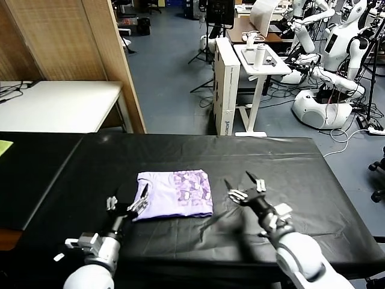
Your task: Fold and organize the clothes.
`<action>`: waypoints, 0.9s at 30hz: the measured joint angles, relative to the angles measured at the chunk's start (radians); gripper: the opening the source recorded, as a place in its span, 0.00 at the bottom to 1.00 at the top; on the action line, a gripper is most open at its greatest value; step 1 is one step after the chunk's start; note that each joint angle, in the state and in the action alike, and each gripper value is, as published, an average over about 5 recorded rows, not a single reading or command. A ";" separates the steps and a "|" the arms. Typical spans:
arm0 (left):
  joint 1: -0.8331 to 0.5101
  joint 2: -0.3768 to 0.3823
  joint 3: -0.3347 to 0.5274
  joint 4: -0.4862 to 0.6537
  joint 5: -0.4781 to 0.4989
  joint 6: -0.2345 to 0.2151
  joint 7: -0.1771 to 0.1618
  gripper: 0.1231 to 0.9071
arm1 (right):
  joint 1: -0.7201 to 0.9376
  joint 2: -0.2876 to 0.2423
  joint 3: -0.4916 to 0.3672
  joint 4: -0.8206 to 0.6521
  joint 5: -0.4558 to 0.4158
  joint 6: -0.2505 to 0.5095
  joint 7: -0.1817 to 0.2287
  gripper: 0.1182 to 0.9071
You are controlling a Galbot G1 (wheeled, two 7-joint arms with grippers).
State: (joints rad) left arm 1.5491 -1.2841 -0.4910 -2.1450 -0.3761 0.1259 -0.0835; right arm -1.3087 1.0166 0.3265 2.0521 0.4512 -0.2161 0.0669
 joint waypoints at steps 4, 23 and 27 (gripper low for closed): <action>0.033 0.030 0.003 -0.023 -0.031 0.002 -0.034 1.00 | -0.136 0.024 0.103 0.084 -0.004 -0.022 0.025 1.00; 0.383 0.156 -0.061 -0.227 -0.118 0.106 -0.115 1.00 | -0.698 0.108 0.318 0.401 -0.064 -0.142 0.113 1.00; 0.409 0.160 -0.064 -0.242 -0.130 0.112 -0.130 1.00 | -0.739 0.116 0.322 0.420 -0.071 -0.121 0.123 1.00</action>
State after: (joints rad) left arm 1.9577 -1.1241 -0.5550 -2.3870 -0.5065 0.2381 -0.2133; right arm -2.0477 1.1326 0.6484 2.4719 0.3807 -0.3374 0.1895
